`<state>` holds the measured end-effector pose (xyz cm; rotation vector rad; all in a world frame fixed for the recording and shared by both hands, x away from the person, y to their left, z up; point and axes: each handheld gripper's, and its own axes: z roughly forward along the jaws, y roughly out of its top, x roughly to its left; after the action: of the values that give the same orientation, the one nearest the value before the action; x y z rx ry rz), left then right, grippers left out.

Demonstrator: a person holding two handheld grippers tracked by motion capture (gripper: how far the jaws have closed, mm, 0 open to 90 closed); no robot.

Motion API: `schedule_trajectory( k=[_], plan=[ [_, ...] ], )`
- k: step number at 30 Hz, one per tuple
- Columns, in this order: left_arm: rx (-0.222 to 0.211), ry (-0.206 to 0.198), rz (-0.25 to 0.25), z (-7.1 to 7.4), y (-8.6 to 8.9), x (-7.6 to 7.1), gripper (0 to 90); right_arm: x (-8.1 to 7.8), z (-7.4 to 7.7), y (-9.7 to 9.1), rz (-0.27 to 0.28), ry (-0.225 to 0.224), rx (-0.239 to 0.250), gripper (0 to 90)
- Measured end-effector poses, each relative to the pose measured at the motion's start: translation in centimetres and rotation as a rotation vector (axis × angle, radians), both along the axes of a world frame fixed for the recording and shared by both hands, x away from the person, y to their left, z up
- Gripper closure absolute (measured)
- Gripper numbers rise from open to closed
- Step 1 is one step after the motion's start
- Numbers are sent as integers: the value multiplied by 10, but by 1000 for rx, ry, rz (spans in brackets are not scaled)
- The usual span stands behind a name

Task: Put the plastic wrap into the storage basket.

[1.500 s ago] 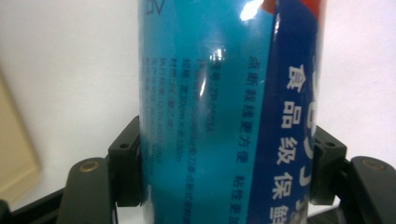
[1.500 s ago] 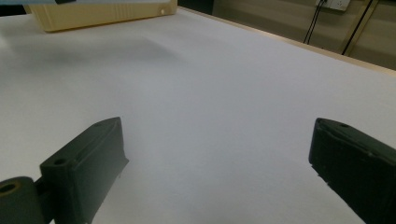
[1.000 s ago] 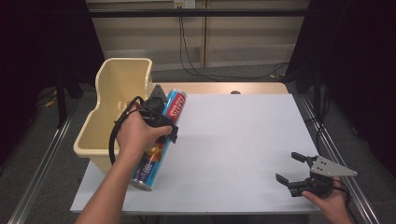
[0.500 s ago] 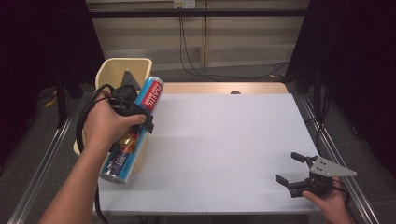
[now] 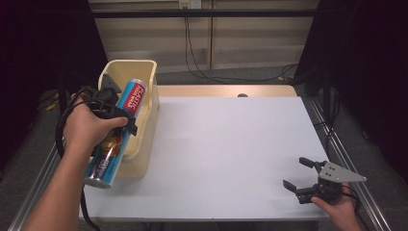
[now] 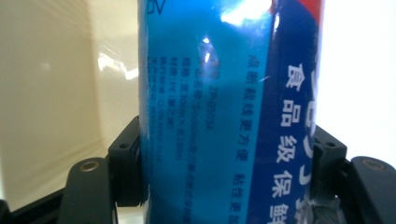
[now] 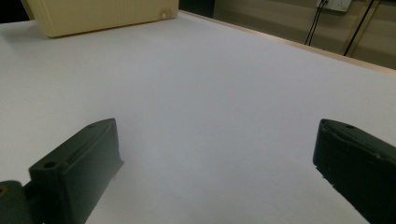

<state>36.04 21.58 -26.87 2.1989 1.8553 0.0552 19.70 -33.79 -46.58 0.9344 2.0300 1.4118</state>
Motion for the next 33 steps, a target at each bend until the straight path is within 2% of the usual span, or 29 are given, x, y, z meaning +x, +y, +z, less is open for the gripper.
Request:
schedule_trajectory(
  k=[8, 12, 17, 19, 23, 28, 33],
  plan=[
    [12, -2, 30, -11, 13, 11, 320, 0, 0, 0, 0, 0, -1, 3],
    [-5, 9, 50, -20, 18, 16, 320, 0, 0, 0, 1, 0, -1, 3],
    [6, 8, 62, -22, 17, 20, 319, 0, -1, 1, 2, 4, -4, 3],
    [-7, 10, 66, -24, 18, 22, 319, 0, -1, 1, 2, 3, -4, 3],
    [1, 16, 65, -25, 17, 23, 319, 0, -1, 1, 5, 3, -4, 3],
    [-2, 38, 90, -25, 17, 26, 318, 0, -1, 1, 9, 3, -5, 3],
    [-7, 39, 103, -28, 18, 28, 318, 0, -1, 1, 9, 4, -7, 4]
  ],
)
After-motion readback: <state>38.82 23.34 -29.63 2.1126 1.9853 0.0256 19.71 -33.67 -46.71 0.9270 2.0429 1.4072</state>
